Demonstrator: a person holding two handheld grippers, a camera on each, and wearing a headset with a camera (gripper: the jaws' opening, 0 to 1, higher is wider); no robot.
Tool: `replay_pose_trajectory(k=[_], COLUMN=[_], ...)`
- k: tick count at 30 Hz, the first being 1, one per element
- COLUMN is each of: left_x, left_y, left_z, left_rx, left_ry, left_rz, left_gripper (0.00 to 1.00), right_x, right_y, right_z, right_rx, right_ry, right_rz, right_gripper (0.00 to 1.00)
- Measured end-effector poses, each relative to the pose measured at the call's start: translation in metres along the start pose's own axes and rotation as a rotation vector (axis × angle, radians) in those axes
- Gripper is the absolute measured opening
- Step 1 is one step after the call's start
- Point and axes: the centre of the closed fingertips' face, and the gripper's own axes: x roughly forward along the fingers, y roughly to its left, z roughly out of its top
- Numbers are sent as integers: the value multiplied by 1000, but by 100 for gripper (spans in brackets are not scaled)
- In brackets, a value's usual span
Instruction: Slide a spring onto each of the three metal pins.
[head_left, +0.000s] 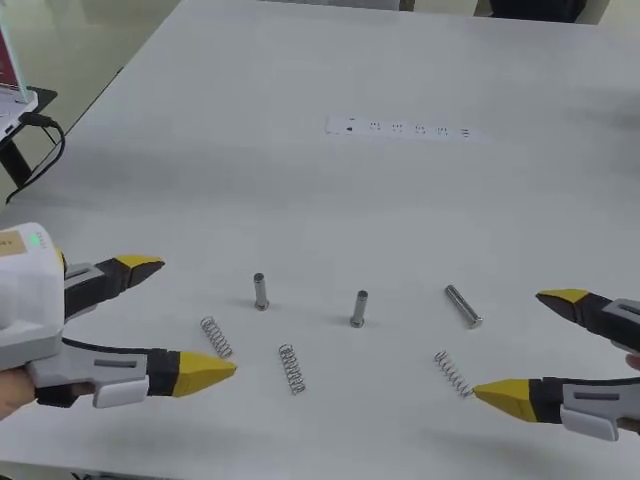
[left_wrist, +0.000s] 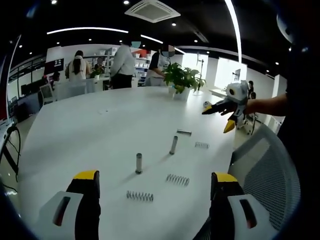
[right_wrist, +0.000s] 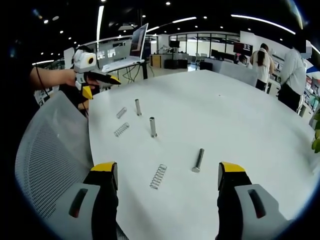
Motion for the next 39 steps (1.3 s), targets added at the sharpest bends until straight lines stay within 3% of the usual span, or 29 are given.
replay_pose_trajectory(k=[12,36,39], left_x=[-2,3,3], left_y=[0,-5,-3], left_z=[2,2,5], left_rx=[4,12,2], left_ry=[-2,2,-24], left_rz=[-3,-23,-16], left_gripper=[89,90,91], right_x=[5,0,-1], right_y=[0,0,-2], right_z=[4,-5,-4], right_rx=[-18,2,7], right_ry=[9,37,36], right_rz=[11,10,4], right_gripper=[82,80,79])
